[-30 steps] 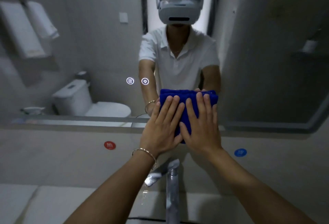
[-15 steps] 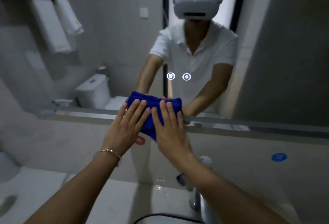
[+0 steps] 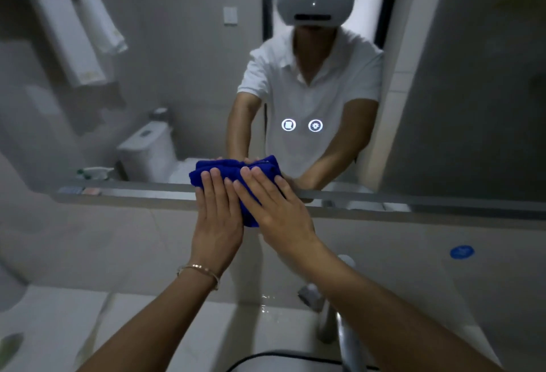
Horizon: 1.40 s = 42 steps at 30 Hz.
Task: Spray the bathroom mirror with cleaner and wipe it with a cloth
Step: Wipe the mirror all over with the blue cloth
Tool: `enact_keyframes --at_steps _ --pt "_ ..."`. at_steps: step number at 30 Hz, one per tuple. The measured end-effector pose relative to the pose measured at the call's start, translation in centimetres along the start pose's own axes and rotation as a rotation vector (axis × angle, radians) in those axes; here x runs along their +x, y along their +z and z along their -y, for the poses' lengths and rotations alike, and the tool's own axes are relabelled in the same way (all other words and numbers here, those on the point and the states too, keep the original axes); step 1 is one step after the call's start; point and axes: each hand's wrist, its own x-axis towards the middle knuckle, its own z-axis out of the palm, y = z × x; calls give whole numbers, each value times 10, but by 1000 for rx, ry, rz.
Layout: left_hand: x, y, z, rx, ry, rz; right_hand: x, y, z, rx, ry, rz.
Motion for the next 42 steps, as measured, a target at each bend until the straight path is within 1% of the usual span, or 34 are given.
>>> enact_keyframes --at_steps 4,8,12,15,20,25,30,34,38,42 --pt "8 6 -59 -67 5 -19 -35 -18 -49 -13 -11 -29" --pt "19 11 -127 -91 68 -18 -81 -40 -104 -70 7 -12" --pt "35 17 -199 -100 117 -62 -129 -64 -160 -124 41 70" --pt "48 18 -252 -84 151 -75 -162 -84 -199 -112 86 120" --pt "70 19 -335 -77 259 -75 -215 -113 -256 -133 237 185" --pt "90 8 -402 24 395 -48 -259 -132 -300 -148 435 236" --pt "105 17 -455 96 512 -96 -290 -149 -332 -166 576 264" --pt "111 19 -484 133 538 -91 -304 -156 -347 -76 645 265" --pt "111 20 -483 112 568 -101 -297 -161 -341 64 707 257" --pt "116 4 -472 136 628 -61 -289 -165 -330 183 792 272"
